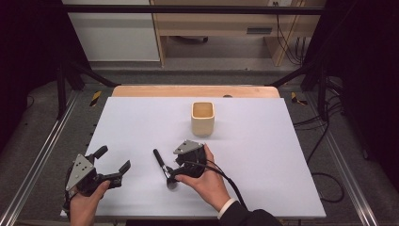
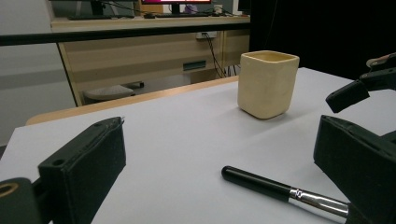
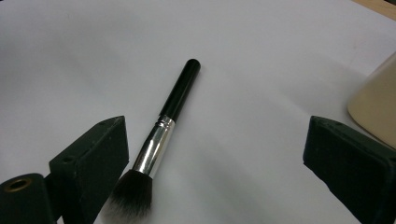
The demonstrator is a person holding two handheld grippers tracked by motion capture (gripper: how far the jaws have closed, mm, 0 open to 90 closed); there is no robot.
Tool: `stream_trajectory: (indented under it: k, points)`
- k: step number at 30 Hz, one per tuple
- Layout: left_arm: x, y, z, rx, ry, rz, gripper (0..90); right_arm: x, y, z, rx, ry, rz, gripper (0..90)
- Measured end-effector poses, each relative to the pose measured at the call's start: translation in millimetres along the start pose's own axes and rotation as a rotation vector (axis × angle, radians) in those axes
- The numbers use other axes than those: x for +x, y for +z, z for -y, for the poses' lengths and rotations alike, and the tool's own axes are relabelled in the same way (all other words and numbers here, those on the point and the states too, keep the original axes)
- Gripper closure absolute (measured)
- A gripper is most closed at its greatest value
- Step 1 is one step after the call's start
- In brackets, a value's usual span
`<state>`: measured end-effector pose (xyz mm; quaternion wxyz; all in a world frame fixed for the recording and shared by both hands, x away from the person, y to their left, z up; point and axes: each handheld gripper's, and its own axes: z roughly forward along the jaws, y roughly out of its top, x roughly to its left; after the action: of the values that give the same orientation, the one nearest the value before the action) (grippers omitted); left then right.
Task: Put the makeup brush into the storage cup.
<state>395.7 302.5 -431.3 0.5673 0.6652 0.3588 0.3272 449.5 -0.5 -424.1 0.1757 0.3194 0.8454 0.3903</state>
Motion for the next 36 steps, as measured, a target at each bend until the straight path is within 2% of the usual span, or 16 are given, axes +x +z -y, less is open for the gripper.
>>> stream_trajectory:
  k: [10, 24, 32, 36]
  points:
    - [0.1, 0.1, 0.1, 0.0, -0.001, -0.001, 2.1, 7.7, 6.6, -1.0, 0.004, 0.009, -0.021, 7.3]
    - [1.2, -0.3, 0.0, -0.001, 0.0, -0.004, 2.1, 16.0, 15.2, -0.1, 0.02, 0.017, -0.027, 8.4]
    - [1.4, -0.5, 0.0, -0.002, -0.003, -0.006, 2.1, 20.5, 20.2, 1.8, 0.024, 0.02, -0.029, 13.2]
    - [1.0, -0.2, 0.3, 0.0, -0.003, -0.005, 2.2, 22.4, 21.7, 1.9, 0.028, 0.019, -0.036, 19.5]
